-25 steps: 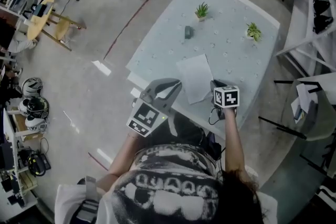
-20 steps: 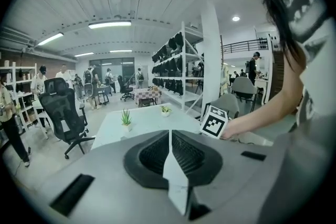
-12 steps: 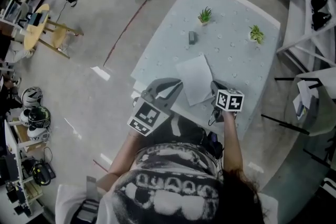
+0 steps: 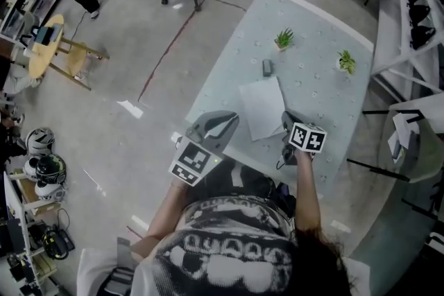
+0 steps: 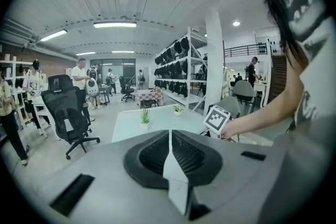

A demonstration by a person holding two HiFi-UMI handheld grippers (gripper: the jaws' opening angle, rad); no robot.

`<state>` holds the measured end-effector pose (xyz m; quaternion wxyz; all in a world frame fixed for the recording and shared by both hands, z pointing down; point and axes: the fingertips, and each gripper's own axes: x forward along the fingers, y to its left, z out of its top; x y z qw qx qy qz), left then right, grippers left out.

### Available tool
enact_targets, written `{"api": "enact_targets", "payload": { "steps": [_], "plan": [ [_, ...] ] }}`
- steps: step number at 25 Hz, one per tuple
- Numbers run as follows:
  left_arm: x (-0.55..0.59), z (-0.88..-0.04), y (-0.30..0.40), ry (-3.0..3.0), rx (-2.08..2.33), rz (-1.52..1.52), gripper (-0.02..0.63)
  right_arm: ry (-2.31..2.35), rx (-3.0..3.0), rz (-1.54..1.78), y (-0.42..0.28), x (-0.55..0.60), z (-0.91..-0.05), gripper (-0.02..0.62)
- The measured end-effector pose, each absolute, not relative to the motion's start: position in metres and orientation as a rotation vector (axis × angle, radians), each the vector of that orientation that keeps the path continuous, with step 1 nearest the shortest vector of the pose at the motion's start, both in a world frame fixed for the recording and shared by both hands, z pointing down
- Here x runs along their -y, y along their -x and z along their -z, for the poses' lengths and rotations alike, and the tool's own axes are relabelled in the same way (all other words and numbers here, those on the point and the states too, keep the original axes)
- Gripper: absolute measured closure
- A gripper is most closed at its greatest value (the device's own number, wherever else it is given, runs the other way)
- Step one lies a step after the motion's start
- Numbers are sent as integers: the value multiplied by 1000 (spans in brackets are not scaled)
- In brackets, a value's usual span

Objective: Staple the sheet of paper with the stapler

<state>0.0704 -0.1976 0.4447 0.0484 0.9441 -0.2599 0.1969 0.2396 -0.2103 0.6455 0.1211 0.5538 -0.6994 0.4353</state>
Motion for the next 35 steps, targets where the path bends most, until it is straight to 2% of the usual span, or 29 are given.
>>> {"api": "enact_targets", "payload": {
  "steps": [9, 20, 24, 26, 28, 33, 35],
  "plan": [
    [217, -463, -23, -2837, 783, -650, 591, -1730, 2005, -1361, -228, 231, -645, 591],
    [230, -469, -14, -2854, 732, -627, 591, -1879, 1939, -1470, -228, 239, -653, 591],
    [233, -472, -15, -2853, 718, -618, 591, -1889, 1919, -1415, -230, 242, -655, 584],
    [235, -473, -15, -2854, 712, -611, 591, -1901, 1901, -1394, -232, 241, -655, 516],
    [237, -473, -16, -2857, 701, -603, 591, -1912, 1887, -1379, -236, 240, -652, 484],
    [240, -478, -22, -2865, 657, -581, 591, -1880, 1941, -1215, -242, 250, -625, 481],
    [240, -481, -26, -2867, 637, -570, 591, -1830, 1986, -1105, -242, 261, -608, 511]
  ]
}}
